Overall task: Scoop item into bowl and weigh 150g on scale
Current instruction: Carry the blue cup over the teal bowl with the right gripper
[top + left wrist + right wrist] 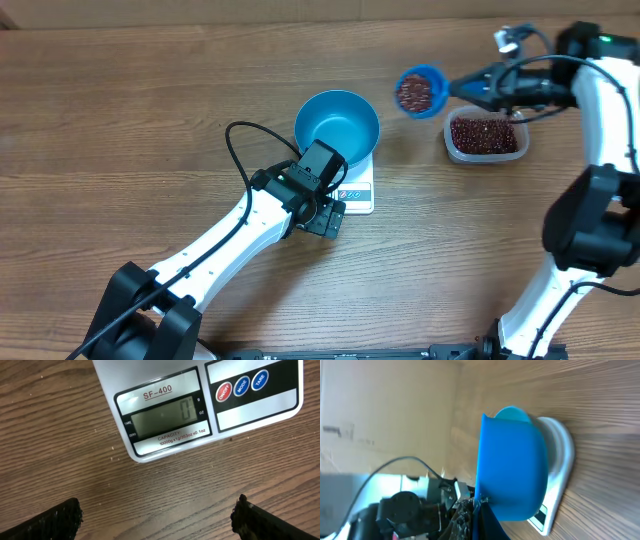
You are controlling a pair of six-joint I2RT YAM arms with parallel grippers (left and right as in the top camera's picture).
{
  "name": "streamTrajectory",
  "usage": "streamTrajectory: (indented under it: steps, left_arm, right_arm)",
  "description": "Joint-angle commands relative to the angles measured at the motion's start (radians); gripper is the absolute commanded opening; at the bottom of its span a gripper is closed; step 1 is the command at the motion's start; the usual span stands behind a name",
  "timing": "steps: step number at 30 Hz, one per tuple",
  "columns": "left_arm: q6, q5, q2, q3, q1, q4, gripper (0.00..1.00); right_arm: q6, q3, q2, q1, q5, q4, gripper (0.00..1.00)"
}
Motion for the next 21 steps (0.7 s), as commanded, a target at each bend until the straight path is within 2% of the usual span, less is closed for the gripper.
streamTrajectory:
  steps: [1, 6, 17, 21]
  left_arm:
    - [0.019, -0.008, 0.001, -0.01, 0.006, 0.001, 0.99]
    - [0.019, -0.008, 0.001, -0.01, 0.006, 0.0, 1.0]
    - [0.019, -0.008, 0.001, -0.01, 0.006, 0.0, 1.0]
    - [0.019, -0.008, 0.001, -0.01, 0.006, 0.0, 0.99]
  right_arm:
    - [-0.011, 0.031, -0.003, 0.059, -0.047, 0.025, 0.04]
    - [-0.01, 0.031, -0.003, 0.145, -0.035, 0.086, 0.04]
    - [-0.002, 0.031, -0.003, 0.303, 0.14, 0.246, 0.04]
    - [0.071, 0.031, -0.003, 0.346, 0.24, 0.318, 0.04]
